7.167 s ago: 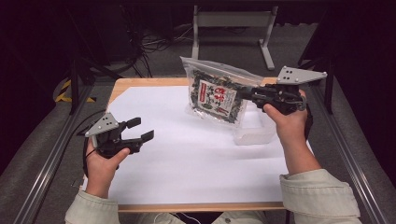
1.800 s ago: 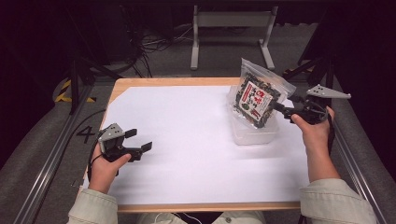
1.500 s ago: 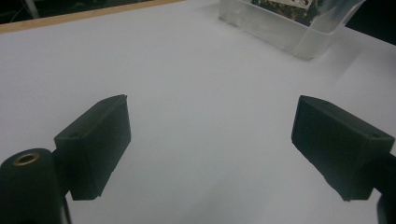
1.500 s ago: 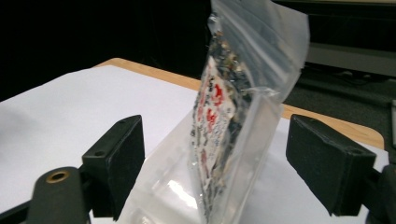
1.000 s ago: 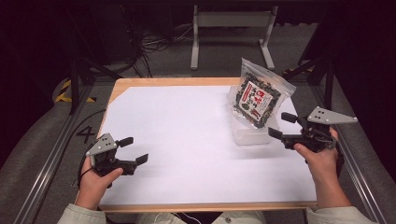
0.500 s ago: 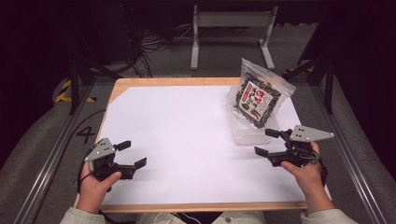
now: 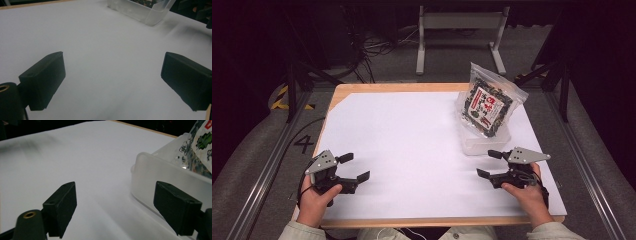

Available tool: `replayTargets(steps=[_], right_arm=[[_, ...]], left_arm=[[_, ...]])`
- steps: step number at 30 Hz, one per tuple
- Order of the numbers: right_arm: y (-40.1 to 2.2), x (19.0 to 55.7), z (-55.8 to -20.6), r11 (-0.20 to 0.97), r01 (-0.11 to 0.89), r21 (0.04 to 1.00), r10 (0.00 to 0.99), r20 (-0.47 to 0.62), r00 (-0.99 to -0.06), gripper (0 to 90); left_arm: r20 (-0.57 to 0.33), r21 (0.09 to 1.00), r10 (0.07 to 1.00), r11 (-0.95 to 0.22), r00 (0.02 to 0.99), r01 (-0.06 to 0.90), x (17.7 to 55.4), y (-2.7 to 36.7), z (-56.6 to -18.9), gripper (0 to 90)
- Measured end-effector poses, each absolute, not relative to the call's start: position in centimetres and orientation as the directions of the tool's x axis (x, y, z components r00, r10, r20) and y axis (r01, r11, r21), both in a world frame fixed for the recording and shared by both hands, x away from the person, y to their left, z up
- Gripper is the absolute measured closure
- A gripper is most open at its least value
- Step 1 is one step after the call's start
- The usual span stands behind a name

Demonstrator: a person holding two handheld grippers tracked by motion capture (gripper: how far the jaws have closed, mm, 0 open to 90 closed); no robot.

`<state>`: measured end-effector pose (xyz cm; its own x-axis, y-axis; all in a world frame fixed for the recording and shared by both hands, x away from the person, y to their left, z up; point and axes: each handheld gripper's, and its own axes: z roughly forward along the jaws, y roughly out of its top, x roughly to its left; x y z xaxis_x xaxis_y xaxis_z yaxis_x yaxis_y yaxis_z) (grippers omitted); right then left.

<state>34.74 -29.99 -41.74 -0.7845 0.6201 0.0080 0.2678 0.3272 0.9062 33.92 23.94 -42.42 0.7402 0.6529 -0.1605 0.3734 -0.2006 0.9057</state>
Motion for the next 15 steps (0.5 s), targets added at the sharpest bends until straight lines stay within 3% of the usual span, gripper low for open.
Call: replayTargets(steps=[15], right_arm=[[-29.4,35.6,-44.1,0.369,0.340,0.865,0.654,0.019,-0.756,19.0]], left_arm=[[-0.162,0.893,0.672,-0.212,0.722,0.398,34.3,23.9,-43.8,6.5]])
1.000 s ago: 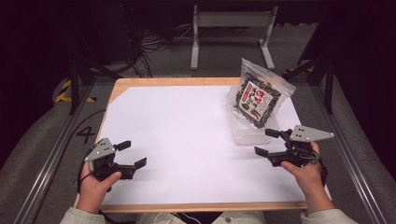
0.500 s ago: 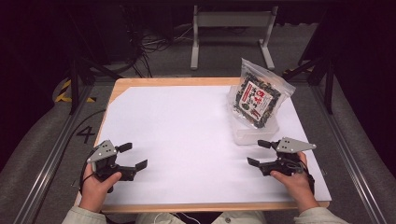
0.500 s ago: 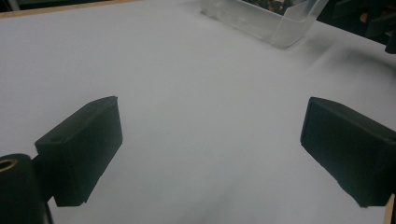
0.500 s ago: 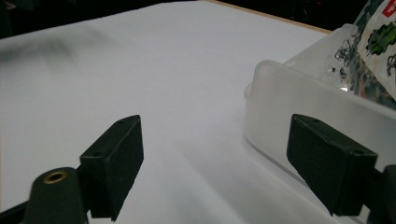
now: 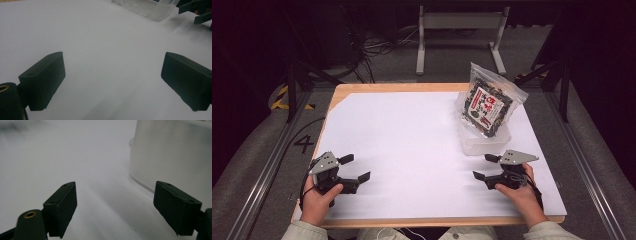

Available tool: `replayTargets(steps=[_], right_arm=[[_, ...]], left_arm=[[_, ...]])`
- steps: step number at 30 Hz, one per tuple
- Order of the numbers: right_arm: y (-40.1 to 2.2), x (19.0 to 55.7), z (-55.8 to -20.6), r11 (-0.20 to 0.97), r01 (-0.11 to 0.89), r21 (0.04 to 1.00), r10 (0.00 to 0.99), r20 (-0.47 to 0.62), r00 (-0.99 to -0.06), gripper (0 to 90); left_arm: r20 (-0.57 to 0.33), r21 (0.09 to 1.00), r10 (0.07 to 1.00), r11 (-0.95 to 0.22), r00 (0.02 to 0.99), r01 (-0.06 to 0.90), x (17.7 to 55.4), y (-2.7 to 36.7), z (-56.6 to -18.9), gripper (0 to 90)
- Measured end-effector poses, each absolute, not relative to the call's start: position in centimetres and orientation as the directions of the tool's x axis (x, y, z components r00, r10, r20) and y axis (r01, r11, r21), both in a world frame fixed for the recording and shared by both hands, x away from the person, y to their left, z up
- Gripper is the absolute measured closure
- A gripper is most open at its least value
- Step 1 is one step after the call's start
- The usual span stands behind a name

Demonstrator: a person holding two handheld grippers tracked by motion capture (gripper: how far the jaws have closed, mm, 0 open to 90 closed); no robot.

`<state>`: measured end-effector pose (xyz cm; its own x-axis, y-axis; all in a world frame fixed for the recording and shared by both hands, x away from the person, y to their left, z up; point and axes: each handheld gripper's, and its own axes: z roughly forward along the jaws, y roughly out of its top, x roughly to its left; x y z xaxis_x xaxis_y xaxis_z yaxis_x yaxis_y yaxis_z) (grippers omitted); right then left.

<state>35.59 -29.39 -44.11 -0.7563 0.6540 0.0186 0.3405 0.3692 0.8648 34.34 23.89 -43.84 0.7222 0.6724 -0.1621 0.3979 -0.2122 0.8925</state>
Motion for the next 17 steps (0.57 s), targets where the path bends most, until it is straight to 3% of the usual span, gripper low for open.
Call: replayTargets(steps=[4,17], right_arm=[[-29.52,36.23,-44.29,0.362,0.393,0.846,0.662,0.064,-0.747,19.3],[-29.38,36.16,-44.26,0.371,0.392,0.842,0.674,0.046,-0.737,22.6]], left_arm=[[-0.149,0.887,0.679,-0.229,0.719,0.400,34.47,23.86,-44.17,6.4],[-0.135,0.865,0.701,-0.261,0.701,0.428,34.60,23.72,-44.63,7.3]])
